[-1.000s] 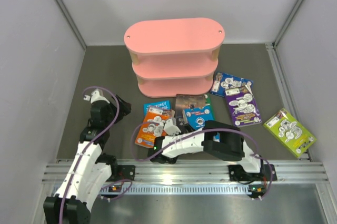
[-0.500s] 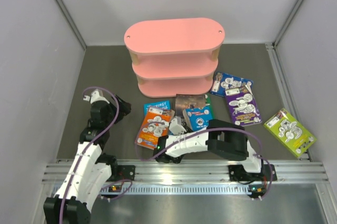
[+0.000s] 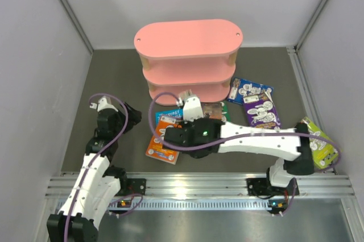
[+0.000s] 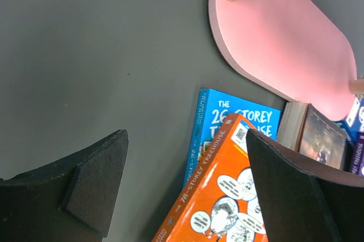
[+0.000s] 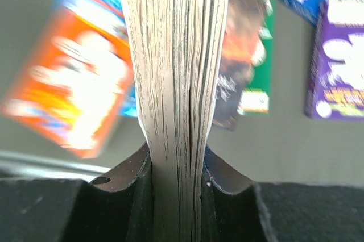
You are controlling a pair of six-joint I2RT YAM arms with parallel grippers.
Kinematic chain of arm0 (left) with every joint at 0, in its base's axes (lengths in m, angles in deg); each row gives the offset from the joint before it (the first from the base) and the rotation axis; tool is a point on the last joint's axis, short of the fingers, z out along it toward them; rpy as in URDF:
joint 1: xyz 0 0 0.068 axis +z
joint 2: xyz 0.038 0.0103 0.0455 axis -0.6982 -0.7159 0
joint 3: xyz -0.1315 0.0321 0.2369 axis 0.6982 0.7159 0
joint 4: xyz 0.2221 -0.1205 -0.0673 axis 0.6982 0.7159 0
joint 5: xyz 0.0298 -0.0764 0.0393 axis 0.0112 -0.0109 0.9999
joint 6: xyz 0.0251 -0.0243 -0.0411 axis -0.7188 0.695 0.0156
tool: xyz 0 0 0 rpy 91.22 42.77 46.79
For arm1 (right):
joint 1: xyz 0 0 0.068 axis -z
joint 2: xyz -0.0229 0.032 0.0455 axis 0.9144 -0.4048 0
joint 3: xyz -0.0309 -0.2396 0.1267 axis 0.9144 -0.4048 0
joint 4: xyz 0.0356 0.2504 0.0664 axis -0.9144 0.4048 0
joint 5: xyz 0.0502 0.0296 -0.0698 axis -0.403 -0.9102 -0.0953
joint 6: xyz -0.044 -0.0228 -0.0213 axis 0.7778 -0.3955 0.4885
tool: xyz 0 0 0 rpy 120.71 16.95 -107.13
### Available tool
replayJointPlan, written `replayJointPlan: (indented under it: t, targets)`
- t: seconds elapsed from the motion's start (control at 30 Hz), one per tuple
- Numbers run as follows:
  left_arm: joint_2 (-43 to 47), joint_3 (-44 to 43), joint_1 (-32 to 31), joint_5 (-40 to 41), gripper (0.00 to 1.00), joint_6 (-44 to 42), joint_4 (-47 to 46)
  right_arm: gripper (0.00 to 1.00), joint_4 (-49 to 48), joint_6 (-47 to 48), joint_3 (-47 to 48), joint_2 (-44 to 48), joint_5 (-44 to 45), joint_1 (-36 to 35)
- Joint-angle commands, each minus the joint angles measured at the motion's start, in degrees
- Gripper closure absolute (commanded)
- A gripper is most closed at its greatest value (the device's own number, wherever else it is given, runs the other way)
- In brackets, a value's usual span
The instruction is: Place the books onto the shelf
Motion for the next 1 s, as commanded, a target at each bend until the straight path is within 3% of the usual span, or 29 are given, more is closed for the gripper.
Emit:
replayJointPlan:
  t: [0.0, 0.1, 0.17, 0.27, 0.3, 0.4, 0.5, 0.53, 0.57, 0.6, 0.63, 0.7, 0.8, 0.83, 0.97]
  targets:
    - [0.7, -3.6, 0.2, -3.1, 0.11, 0.9, -1.5, 1.00, 5.3, 9.4, 12.6, 8.5, 6.0, -0.3]
    - [0.1, -5.2, 0.2, -4.1, 0.12, 1.3, -1.8, 1.00, -3.1, 21.7, 18.0, 13.7, 2.5, 1.5]
    - [-0.3, -6.5, 0.2, -4.6, 0.13, 1.5, -1.8, 1.00, -15.4, 31.1, 18.2, 17.3, -3.3, 4.7]
    - [-1.0, -8.1, 0.2, -5.6, 0.14, 1.7, -1.8, 1.00, -30.5, 35.9, 15.2, 26.4, -28.1, 21.4]
    - [-1.0, -8.4, 0.2, -5.9, 0.14, 1.7, -1.6, 1.00, -33.2, 36.0, 14.6, 27.3, -41.5, 31.3]
    - [-0.9, -9.8, 0.2, -6.3, 0.15, 1.2, -0.4, 1.00, -37.6, 35.3, 21.2, 25.2, -58.9, 45.1]
    - [-0.5, -11.0, 0.2, -6.5, 0.15, 0.6, 0.3, 1.00, -40.7, 30.2, 26.5, 19.8, -69.8, 57.0]
    - [-0.4, -11.2, 0.2, -6.6, 0.15, 0.4, 0.9, 1.00, -42.9, 27.7, 26.1, 18.7, -77.9, 59.7]
    - [-0.5, -11.7, 0.2, -6.6, 0.15, 0.3, 1.0, 1.00, -46.4, 21.4, 25.3, 17.5, -82.3, 62.5]
    - [-0.5, -11.9, 0.2, -6.7, 0.15, 0.3, 1.2, 1.00, -54.5, 17.5, 22.1, 15.3, -90.5, 66.8]
    - [-0.4, -12.0, 0.2, -6.8, 0.15, 0.1, 1.6, 1.00, -60.1, 9.2, 20.1, 14.3, -93.7, 68.7]
    - [-0.4, -12.6, 0.2, -6.9, 0.15, -0.2, 1.9, 1.00, -73.8, 1.7, 15.4, 11.0, -99.9, 72.4]
    - [-0.4, -13.1, 0.2, -6.9, 0.15, -0.4, 2.6, 1.00, -88.1, -10.7, 13.0, 5.3, -105.4, 74.9]
    - [-0.3, -13.0, 0.2, -7.0, 0.15, -0.5, 2.7, 1.00, -90.5, -15.4, 13.1, 3.6, -106.5, 75.1]
    - [-0.7, -12.0, 0.2, -6.2, 0.15, -0.6, 1.7, 1.00, -93.3, -19.5, 17.5, -3.9, -108.5, 75.4]
